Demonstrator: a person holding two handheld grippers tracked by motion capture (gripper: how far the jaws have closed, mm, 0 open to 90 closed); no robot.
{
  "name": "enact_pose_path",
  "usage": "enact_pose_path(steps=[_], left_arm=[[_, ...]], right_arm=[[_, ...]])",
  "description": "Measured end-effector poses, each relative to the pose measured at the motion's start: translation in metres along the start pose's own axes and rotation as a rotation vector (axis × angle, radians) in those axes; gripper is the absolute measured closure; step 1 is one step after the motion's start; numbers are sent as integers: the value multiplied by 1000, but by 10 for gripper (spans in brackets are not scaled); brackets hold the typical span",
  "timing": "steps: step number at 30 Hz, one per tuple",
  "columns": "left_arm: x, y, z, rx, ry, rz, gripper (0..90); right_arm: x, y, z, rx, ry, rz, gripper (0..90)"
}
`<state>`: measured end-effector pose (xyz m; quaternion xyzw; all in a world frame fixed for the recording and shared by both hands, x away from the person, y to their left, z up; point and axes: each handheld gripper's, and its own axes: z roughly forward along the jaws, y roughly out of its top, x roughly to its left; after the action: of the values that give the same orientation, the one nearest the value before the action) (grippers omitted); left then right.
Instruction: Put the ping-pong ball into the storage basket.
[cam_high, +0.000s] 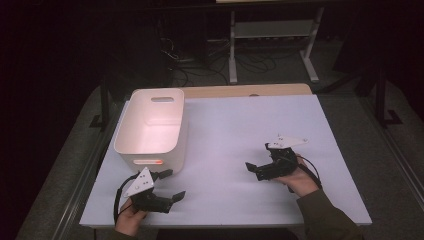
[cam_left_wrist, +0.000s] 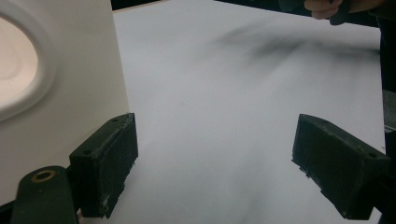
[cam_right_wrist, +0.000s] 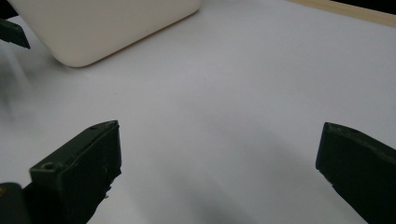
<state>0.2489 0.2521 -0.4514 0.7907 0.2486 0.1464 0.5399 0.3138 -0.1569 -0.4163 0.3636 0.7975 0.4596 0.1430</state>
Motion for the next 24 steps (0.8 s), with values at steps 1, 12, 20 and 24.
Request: enact_pose_path(steps=[1, 12, 20, 24], left_arm=[[0, 0, 0, 0, 0, 0, 141], [0, 0, 0, -1, 2, 2, 141], [0, 0, 0, -1, 3, 3, 141], [0, 0, 0, -2, 2, 2, 142]], right_arm=[[-1, -2, -1, 1, -4, 3, 0], [-6, -21, -15, 0, -33, 38, 0], [-8, -33, -25, -13, -51, 56, 0], [-8, -37, -30, -20, -65, 61, 0]])
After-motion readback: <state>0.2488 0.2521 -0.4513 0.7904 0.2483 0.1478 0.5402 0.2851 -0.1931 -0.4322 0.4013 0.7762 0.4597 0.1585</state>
